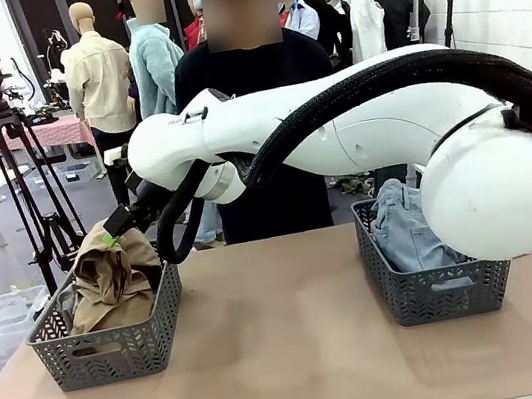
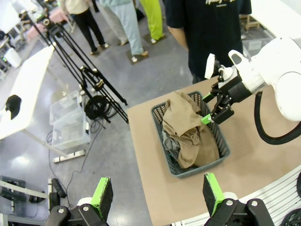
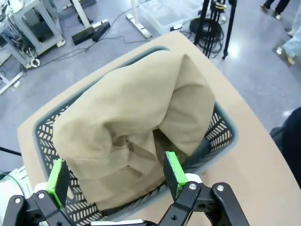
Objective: Sort the tops and bottoms.
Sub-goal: Sort the clothes according to human instructions.
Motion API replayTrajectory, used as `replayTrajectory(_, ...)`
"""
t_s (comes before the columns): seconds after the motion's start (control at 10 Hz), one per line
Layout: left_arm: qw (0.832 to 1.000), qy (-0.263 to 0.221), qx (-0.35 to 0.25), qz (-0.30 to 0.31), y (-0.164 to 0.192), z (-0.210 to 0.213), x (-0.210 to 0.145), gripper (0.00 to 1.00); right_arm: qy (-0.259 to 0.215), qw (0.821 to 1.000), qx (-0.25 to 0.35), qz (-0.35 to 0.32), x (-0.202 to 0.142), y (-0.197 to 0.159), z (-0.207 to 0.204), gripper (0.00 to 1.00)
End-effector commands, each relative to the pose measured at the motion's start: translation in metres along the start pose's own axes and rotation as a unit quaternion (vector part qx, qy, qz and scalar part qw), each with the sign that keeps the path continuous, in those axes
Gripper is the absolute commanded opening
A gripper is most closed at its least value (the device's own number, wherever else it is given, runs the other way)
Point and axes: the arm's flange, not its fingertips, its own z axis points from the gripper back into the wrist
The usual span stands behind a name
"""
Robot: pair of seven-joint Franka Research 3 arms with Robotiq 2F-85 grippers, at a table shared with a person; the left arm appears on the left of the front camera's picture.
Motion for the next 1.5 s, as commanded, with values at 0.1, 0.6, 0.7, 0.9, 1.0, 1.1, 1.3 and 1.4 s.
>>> replayTrajectory(0.1,1.0,-0.002,-0.003,-0.001,0.0012,0.0012,0.0022,1.0,-0.003,1.0,-0.006,0.008,0.0033,0.0043,0.0018,1.0)
replayTrajectory(0.6,1.0,-0.002,-0.003,-0.001,0.0012,0.0012,0.0022,1.0,-0.003,1.0,-0.006,0.008,0.0033,0.0043,0.0018,1.0)
replayTrajectory(0.7,1.0,-0.002,-0.003,-0.001,0.0012,0.0012,0.0022,1.0,-0.003,1.0,-0.006,0.008,0.0033,0.0043,0.0018,1.0)
replayTrajectory(0.9,1.0,-0.002,-0.003,-0.001,0.0012,0.0012,0.0022,1.0,-0.003,1.0,-0.006,0.008,0.0033,0.0043,0.0018,1.0)
replayTrajectory(1.0,1.0,-0.002,-0.003,-0.001,0.0012,0.0012,0.0022,1.0,-0.003,1.0,-0.006,0.008,0.0033,0.0043,0.0018,1.0)
replayTrajectory(1.1,1.0,-0.002,-0.003,-0.001,0.0012,0.0012,0.0022,1.0,-0.003,1.0,-0.006,0.008,0.0033,0.0043,0.0018,1.0)
replayTrajectory(1.3,1.0,-0.002,-0.003,-0.001,0.0012,0.0012,0.0022,1.0,-0.003,1.0,-0.006,0.008,0.0033,0.0043,0.0018,1.0)
replayTrajectory(1.4,1.0,-0.002,-0.003,-0.001,0.0012,0.0012,0.0022,1.0,-0.003,1.0,-0.006,0.008,0.0033,0.0043,0.0018,1.0)
